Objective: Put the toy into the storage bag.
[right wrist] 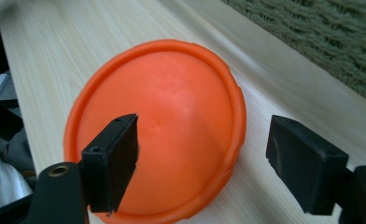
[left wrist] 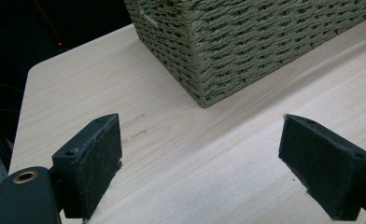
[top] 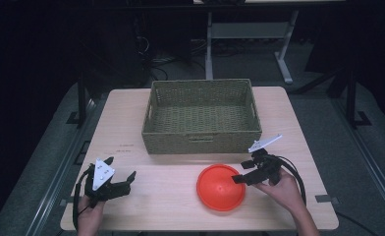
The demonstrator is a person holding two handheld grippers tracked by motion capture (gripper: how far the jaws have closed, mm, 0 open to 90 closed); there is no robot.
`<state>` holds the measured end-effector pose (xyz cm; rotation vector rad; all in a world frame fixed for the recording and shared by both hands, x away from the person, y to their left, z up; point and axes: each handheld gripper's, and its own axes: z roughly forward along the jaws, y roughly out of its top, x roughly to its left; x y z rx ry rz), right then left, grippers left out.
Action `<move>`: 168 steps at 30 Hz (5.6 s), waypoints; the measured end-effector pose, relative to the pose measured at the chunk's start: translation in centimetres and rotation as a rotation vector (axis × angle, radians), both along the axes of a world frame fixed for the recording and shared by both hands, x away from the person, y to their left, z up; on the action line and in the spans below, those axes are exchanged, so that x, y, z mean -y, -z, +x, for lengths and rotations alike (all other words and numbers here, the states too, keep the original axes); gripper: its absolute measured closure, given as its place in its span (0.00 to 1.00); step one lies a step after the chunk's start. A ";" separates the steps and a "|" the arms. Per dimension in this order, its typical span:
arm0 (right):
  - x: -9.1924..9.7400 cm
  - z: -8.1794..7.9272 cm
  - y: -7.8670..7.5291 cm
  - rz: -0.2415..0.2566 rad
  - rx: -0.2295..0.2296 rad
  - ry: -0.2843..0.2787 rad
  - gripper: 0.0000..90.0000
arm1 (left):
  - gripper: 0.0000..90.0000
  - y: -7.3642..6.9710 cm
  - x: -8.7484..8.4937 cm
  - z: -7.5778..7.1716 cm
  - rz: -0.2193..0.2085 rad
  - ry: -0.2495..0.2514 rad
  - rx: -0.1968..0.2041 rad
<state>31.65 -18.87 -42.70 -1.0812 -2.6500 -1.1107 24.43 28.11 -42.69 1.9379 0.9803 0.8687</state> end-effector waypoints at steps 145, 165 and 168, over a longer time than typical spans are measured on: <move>-0.2 2.0 -16.6 0.014 0.154 0.030 0.91 | 0.14 0.1 0.0 0.0 0.027 0.000 -0.003; -0.4 4.2 -19.1 0.018 0.179 0.052 0.91 | 0.14 0.1 0.0 0.0 0.020 -0.001 -0.003; -0.6 4.4 -19.3 0.021 0.177 0.056 0.91 | 0.14 0.1 0.0 0.0 0.016 -0.003 -0.002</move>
